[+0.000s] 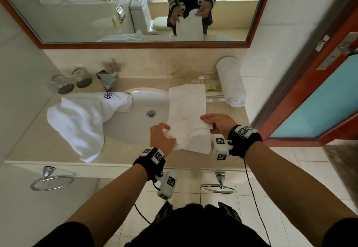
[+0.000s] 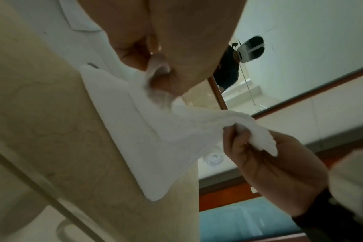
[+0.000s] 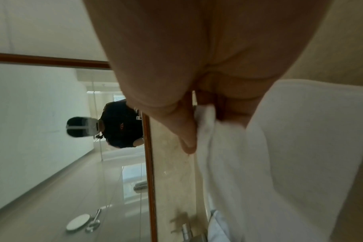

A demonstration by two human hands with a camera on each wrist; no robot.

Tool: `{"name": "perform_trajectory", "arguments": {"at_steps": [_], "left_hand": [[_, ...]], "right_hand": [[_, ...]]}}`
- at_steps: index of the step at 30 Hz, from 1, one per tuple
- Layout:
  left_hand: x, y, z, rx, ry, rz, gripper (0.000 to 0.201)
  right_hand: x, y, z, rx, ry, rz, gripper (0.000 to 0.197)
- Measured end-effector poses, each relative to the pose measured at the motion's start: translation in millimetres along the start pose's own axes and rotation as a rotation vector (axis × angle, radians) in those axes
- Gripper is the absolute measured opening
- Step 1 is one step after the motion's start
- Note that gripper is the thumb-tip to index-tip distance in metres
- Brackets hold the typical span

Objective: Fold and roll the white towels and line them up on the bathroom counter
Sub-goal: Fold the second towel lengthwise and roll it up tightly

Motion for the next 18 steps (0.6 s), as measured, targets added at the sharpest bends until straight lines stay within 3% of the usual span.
{"name": "perform_trajectory", "arguments": {"at_steps": [3, 5, 8, 11, 14, 18], "left_hand": [[8, 21, 14, -0.122, -0.05, -0.046, 0.015], [15, 35, 18, -0.171, 0.035, -0.206, 0.023], [28, 32, 9, -0.06, 0.289, -0.627, 0.031], [31, 24, -3, 0.075, 0.373, -0.875, 0.031], [35, 23, -8, 0.117, 0.359, -0.846, 0.032], [45, 25, -9, 0.068, 0.309, -0.62, 0.022]], "right_hand": [[-4, 0, -8, 0.059, -0.025, -0.077, 0.016], [-9, 1, -13, 0.047, -0.032, -0.036, 0.016], [-13, 0, -22, 0.015, -0.019, 0.011, 0.016], [-22, -5, -30, -0.024, -0.027, 0.047, 0.02], [-31, -5, -37, -0.074, -0.036, 0.093, 0.021], [-41, -5, -50, -0.07, -0.059, 0.067, 0.028]]}}
Point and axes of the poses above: each hand's wrist, its own z-axis towards the middle knuckle, its own y-axis out of the back of the hand, x = y × z, the point moved 8 cm from there along z, towards the middle knuckle, and after that the axes turned 11 degrees about y, right-handed, at the moved point
